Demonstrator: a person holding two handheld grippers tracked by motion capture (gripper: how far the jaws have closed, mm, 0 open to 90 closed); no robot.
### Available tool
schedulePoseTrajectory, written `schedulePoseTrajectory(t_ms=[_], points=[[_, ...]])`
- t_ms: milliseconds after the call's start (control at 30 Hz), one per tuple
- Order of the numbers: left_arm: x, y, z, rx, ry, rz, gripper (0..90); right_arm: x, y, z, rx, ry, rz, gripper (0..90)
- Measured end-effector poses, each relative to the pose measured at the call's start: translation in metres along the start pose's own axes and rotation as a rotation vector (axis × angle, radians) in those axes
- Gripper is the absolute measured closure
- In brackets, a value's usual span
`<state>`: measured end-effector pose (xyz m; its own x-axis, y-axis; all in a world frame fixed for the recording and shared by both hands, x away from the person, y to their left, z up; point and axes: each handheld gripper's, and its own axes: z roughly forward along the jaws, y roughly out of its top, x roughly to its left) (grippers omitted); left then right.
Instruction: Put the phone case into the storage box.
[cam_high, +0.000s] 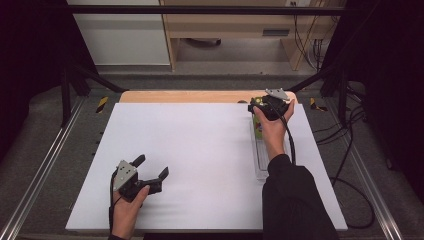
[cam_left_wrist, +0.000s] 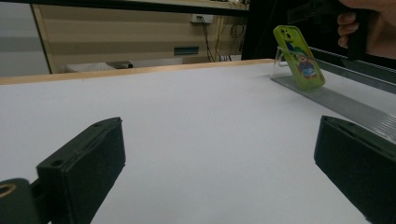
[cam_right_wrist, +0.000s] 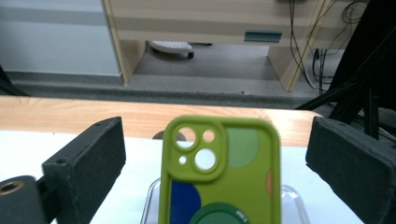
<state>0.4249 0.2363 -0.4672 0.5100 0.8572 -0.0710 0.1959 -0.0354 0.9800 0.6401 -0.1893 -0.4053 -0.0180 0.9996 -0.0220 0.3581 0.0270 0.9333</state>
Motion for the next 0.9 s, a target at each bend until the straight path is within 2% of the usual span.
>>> schedulePoseTrajectory(t_ms=[200,333,533,633,900], points=[[0.0,0.001,-0.001,-0.001,0.0,0.004,1.2,-0.003,0.005,-0.007,-0.008,0.002,0.005,5.5],[-0.002,0.0,-0.001,0.003,0.0,0.008,1.2,-0.004,0.01,-0.015,-0.015,0.033,-0.007,6.3],[-0.002,0.0,-0.002,0.004,0.008,0.01,1.2,-0.006,0.014,-0.023,-0.027,0.048,-0.01,6.2],[-0.002,0.0,-0.003,0.004,0.012,0.005,1.2,-0.008,0.016,-0.025,-0.025,0.068,0.006,6.9],[-0.001,0.0,-0.003,0.005,0.009,0.007,1.2,-0.012,0.019,-0.033,-0.038,0.092,-0.018,6.9]])
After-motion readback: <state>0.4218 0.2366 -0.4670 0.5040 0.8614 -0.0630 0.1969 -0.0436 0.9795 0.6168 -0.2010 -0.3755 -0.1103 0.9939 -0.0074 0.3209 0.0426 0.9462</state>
